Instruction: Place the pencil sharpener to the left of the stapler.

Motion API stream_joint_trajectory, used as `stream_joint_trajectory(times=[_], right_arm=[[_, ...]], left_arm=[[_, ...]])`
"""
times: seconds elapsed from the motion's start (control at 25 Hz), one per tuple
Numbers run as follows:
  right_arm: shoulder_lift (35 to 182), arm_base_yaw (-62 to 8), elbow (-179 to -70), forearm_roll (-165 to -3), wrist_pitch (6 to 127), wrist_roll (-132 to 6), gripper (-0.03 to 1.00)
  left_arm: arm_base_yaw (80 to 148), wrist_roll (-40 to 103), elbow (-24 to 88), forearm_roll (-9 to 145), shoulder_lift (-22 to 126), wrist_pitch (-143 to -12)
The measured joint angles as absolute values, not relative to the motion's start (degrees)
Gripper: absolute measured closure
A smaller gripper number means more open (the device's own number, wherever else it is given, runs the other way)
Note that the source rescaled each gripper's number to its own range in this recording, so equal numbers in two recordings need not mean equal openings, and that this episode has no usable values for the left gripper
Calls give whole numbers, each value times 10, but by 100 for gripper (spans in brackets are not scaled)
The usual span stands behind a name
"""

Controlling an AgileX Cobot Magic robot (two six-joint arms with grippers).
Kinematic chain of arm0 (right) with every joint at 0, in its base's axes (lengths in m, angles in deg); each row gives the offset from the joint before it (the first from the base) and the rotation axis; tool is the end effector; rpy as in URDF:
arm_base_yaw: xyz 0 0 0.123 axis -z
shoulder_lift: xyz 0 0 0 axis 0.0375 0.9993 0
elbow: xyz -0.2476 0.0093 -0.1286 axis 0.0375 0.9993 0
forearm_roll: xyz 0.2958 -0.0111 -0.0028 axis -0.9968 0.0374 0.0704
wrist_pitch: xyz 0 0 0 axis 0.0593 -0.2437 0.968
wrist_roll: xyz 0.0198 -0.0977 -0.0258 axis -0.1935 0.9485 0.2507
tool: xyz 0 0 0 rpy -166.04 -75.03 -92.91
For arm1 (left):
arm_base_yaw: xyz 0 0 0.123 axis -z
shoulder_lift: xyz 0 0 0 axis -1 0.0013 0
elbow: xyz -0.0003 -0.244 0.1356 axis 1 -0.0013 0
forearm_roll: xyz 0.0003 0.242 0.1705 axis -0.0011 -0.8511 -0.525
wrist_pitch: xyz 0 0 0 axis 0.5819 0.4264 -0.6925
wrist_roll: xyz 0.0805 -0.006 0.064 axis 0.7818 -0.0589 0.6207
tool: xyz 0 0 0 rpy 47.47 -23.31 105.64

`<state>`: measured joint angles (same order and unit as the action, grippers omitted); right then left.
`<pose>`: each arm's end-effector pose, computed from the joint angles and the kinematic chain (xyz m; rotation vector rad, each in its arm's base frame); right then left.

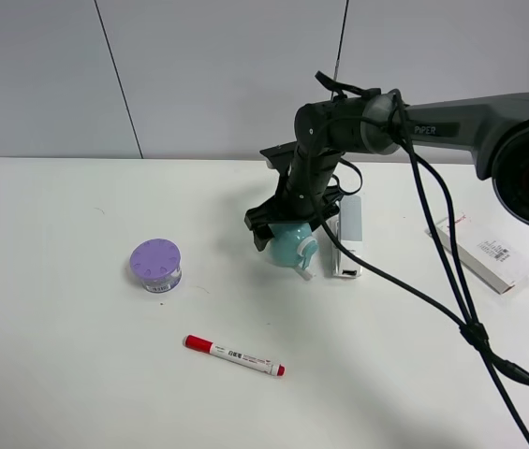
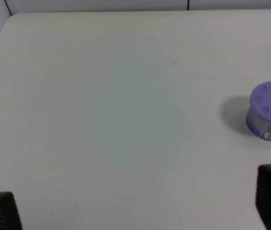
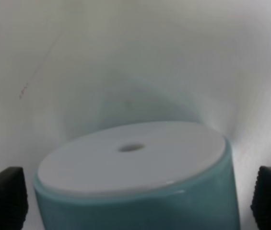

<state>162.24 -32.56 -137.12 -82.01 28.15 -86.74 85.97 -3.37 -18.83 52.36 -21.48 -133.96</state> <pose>0.4162 0.2535 0.0930 -0.6584 2.8601 0.2128 0.0496 0.0067 0.2966 -0.0894 2.0177 0.0762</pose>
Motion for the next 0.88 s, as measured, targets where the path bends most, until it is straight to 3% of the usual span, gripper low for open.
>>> stream_joint_trajectory(times=[0.16,0.24,0.36,0.6,0.88], right_arm=[[1622,-326,-1371,-822,282,-869,12],[1622,-326,-1371,-822,282,-869,3],[1622,-326,-1371,-819,282,-870,-2],[1622,-326,-1391,-810,289,-870,-3],[1599,-326,-1496,-787,267,-869,-3]], left_arm=[[860,-34,-188,524,-215,-1340],[860,-34,-188,524,-215,-1340],[860,-34,-188,524,-215,-1340],[860,-34,-188,524,-215,-1340],[860,-34,-188,524,-215,-1340]])
